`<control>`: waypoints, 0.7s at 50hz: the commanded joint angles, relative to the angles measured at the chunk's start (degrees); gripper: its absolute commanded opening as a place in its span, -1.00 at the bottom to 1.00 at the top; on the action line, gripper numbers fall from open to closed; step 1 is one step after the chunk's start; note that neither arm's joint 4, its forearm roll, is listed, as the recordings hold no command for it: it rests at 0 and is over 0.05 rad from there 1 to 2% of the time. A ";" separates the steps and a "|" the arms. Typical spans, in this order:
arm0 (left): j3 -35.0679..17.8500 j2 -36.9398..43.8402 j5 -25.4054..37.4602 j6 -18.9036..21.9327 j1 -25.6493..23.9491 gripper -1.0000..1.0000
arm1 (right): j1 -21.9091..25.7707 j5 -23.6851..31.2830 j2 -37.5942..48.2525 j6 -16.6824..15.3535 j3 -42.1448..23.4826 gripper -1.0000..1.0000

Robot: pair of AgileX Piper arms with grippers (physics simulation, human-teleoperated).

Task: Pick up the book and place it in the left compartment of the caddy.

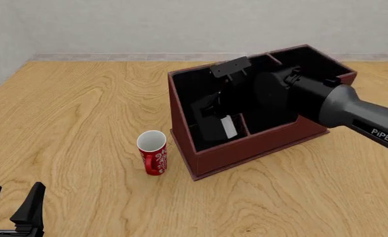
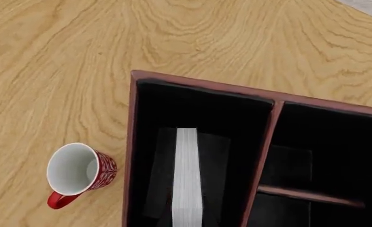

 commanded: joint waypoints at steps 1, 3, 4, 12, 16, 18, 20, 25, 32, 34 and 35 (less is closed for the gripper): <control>0.00 0.00 0.00 0.00 0.00 1.00 | 0.08 -1.08 0.81 1.29 -0.34 -1.00; 0.00 0.00 0.00 0.00 0.00 1.00 | 0.27 -1.15 0.85 1.42 -0.27 -1.00; 0.00 0.00 0.00 0.00 0.00 1.00 | 0.35 -1.27 0.85 1.56 -0.15 -1.00; 0.00 0.00 0.00 0.00 0.00 1.00 | 0.49 -1.80 1.04 1.67 0.31 -1.00; 0.00 0.00 0.00 0.00 0.00 1.00 | 0.57 -1.79 0.86 1.97 0.32 -1.00; 0.00 0.00 0.00 0.00 0.00 1.00 | 0.59 -1.77 0.83 1.84 0.38 -1.00; 0.00 0.00 0.00 0.00 0.00 1.00 | 0.58 -1.82 0.79 2.02 0.39 -1.00; 0.00 0.00 0.00 0.00 0.00 1.00 | 0.63 -1.98 0.66 2.16 0.59 -1.00; 0.00 0.00 0.00 0.00 0.00 1.00 | 0.92 -1.79 0.38 2.35 0.68 1.00; 0.00 0.00 0.00 0.00 0.00 1.00 | 1.21 -1.76 0.29 2.40 0.92 1.00; 0.00 0.00 0.00 0.00 0.00 1.00 | 1.21 -1.76 0.29 2.40 0.93 1.00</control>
